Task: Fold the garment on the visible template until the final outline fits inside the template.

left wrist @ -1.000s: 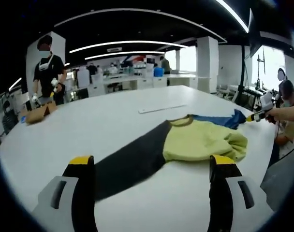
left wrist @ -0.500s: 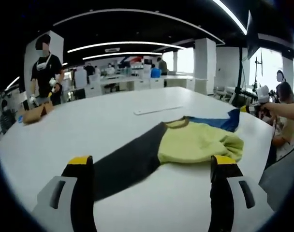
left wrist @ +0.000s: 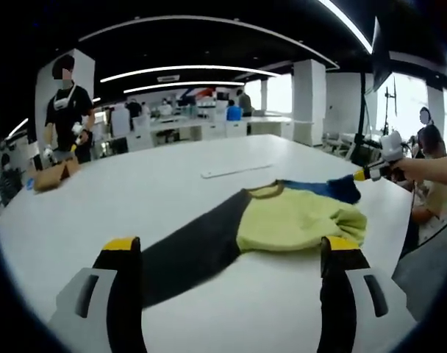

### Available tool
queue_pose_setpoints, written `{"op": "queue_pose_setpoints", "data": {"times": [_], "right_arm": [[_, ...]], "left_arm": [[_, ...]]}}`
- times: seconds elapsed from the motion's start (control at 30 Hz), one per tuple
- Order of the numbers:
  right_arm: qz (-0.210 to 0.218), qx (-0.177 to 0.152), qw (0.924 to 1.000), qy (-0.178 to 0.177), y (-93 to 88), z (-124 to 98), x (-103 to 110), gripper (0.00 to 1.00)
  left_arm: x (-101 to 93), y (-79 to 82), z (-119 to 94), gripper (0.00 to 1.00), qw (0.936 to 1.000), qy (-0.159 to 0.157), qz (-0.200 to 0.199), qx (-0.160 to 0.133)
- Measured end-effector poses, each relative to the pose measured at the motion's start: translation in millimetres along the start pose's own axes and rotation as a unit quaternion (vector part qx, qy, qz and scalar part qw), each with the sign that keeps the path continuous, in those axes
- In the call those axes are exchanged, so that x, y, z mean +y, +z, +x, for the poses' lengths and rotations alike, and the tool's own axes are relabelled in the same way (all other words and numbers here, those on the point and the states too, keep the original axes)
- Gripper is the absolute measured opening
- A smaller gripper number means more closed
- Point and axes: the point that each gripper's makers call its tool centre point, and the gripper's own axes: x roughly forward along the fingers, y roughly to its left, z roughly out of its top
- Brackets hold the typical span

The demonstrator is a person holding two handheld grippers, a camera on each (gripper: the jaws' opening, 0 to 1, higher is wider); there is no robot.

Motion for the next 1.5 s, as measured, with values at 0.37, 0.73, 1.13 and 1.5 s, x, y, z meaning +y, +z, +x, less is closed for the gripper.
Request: {"op": "queue_pose_setpoints", "data": {"times": [0.37, 0.73, 1.13, 1.5], "right_arm": [[0.016, 0.054, 0.9979, 0.033, -30.8, 21.5, 25.1, 0.0], [0.037, 0.022, 0.999, 0.012, -14.5, -0.5, 6.6, 0.21], [0.083, 0.034, 0.994, -0.062, -27.3, -11.8, -38.9, 0.42], [0.152, 0.052, 0.9844, -0.071, -47.6, -0.4, -37.9, 0.3]], "left_arm": [[-0.2, -2.1, -0.4, 0.99, 1.0, -0.004, 0.006, -0.001], [-1.0, -2.5, 1.9, 0.99, 0.9999, -0.005, 0.009, 0.001], [-6.2, -1.2, 3.2, 0.99, 0.9999, -0.007, 0.012, -0.001], [-9.5, -0.6, -0.3, 0.98, 0.9998, -0.005, 0.017, 0.002]]}}
